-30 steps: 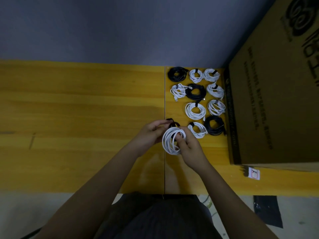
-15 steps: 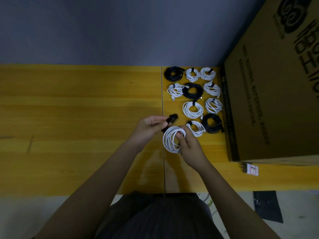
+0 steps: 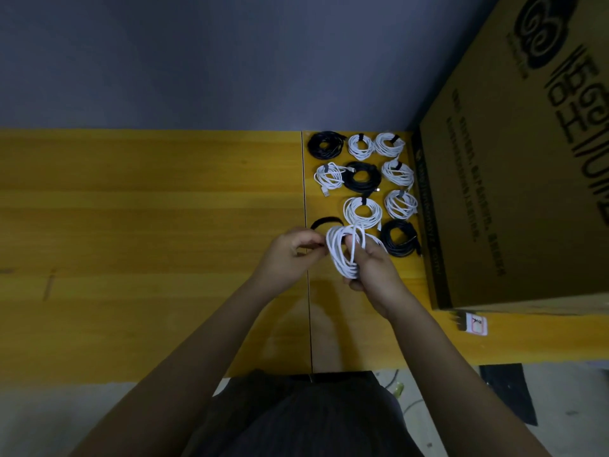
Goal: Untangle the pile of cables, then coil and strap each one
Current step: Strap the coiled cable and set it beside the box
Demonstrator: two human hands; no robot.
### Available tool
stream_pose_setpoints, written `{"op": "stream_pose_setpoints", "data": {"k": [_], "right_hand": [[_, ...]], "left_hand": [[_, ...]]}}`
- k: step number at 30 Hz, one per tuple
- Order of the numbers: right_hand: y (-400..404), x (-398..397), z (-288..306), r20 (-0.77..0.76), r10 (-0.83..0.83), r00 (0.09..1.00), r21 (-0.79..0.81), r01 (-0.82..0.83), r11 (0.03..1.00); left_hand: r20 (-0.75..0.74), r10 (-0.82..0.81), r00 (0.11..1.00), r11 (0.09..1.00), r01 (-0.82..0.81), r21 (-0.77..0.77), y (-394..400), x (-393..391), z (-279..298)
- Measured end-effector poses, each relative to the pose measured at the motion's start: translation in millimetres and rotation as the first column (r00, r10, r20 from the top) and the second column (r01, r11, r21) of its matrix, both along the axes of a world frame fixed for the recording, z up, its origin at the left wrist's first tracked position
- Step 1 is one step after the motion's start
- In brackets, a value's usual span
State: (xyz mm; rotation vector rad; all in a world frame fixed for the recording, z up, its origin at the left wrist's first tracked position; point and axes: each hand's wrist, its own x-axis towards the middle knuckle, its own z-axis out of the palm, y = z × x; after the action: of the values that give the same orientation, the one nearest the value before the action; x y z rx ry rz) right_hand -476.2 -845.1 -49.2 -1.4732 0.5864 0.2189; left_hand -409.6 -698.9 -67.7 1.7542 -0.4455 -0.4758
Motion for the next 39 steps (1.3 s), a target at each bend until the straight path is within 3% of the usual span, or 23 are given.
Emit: {"op": "stream_pose_setpoints", "data": {"k": [5, 10, 16, 19, 23, 28, 31, 34, 36, 39], "right_hand": [[0.0, 1.6, 0.4, -0.040, 0.000, 0.999, 0.003, 0.000, 1.000], [-1.5, 0.8, 3.8, -0.048, -0.043, 0.998, 0.093, 0.047, 0.995], [-6.0, -2.7, 5.7, -0.004, -0.047, 0.999, 0.184, 0.047, 0.982], [-2.4, -7.3, 6.7, 0.036, 0.057, 0.998, 0.133, -0.062, 0.989], [5.8, -12.5, 9.3, 0.057, 0.120, 0.991, 0.057, -0.123, 0.991], [13.4, -15.1, 9.2, 0.056, 0.160, 0.986, 0.007, -0.160, 0.987], [12.9, -15.5, 9.8, 0.067, 0.140, 0.988, 0.030, -0.142, 0.989], [9.5, -15.1, 9.4, 0.099, 0.110, 0.989, 0.077, -0.117, 0.990], [5.7, -15.7, 8.5, 0.127, 0.077, 0.989, 0.134, -0.094, 0.987], [-3.3, -16.7, 3.1, 0.160, 0.032, 0.987, 0.322, -0.083, 0.943]], "left_hand": [[0.029, -0.039, 0.999, 0.999, 0.039, 0.028, 4.4, 1.1, -1.3], [0.312, -0.222, 0.924, 0.969, 0.174, 0.175, 7.9, 2.9, 0.5], [0.383, -0.275, 0.882, 0.955, 0.204, 0.218, 13.0, 3.5, -1.3], [0.307, -0.162, 0.938, 0.977, 0.109, 0.183, 11.0, 3.0, -4.6], [0.055, 0.045, 0.998, 0.998, -0.047, 0.044, 5.4, 0.4, -1.3], [-0.256, 0.236, 0.937, 0.969, -0.248, -0.012, -3.3, -0.2, 4.4], [-0.394, 0.254, 0.883, 0.961, -0.278, -0.006, -4.1, 2.5, 0.6], [-0.399, 0.215, 0.891, 0.977, -0.202, 0.074, 1.8, 7.2, -7.4], [-0.350, 0.262, 0.899, 0.965, -0.243, 0.100, 7.5, 13.3, -12.0], [-0.243, 0.249, 0.938, 0.964, -0.215, 0.158, 15.1, 21.2, -14.7]]}}
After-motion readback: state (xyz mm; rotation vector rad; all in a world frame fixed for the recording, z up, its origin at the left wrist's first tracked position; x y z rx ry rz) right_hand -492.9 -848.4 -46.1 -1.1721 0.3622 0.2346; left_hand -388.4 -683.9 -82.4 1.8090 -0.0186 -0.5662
